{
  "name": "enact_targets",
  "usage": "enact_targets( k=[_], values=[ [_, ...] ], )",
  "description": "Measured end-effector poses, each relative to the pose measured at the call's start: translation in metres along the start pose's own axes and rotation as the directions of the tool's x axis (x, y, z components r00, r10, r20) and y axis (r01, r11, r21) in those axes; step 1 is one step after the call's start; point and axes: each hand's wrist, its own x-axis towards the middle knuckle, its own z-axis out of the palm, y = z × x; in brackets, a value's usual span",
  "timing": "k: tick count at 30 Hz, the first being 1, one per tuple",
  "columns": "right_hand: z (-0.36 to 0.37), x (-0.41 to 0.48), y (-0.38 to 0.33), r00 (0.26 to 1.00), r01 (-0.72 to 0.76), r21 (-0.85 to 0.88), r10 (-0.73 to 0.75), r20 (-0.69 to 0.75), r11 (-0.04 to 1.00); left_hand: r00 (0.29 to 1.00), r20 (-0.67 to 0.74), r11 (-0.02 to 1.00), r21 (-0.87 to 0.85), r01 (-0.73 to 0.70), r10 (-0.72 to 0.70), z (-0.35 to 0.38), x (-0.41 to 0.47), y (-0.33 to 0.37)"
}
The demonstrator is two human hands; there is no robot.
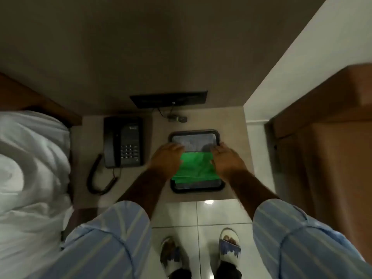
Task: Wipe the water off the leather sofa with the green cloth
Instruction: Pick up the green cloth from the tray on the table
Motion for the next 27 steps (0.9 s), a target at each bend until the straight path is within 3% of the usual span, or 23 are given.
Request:
enact_targets(
  k=[3,7,11,14,18,27],
  values=[
    [0.029,0.022,0.005,0.999,0.000,-0.070,-0.003,-0.041,0.998,0.998,-0.008,0.991,0.112,0.070,-0.069,0.028,0.024,-0.004],
    [0.049,0.027,0.003,0.996,0.010,-0.074,-0.017,-0.093,0.997,0.994,0.002,0.986,0.128,0.106,-0.107,0.050,0.026,0.002],
    [0.029,0.016,-0.006,0.996,-0.023,-0.040,0.020,-0.082,0.999,0.991,0.010,0.989,0.067,0.135,-0.136,0.040,0.015,0.010],
    [-0.007,-0.007,-0.002,0.998,-0.042,0.050,0.044,-0.050,0.998,0.986,0.026,0.981,-0.103,0.165,-0.164,0.006,0.002,0.020],
    [-0.071,-0.046,0.021,0.988,-0.112,0.166,0.128,-0.089,0.980,0.994,-0.027,0.964,-0.245,0.100,-0.110,-0.062,-0.005,0.051],
    [-0.184,-0.179,0.116,0.925,-0.207,0.308,0.288,-0.248,0.929,0.980,-0.168,0.948,-0.278,-0.153,0.109,-0.208,-0.002,0.187]
  ],
)
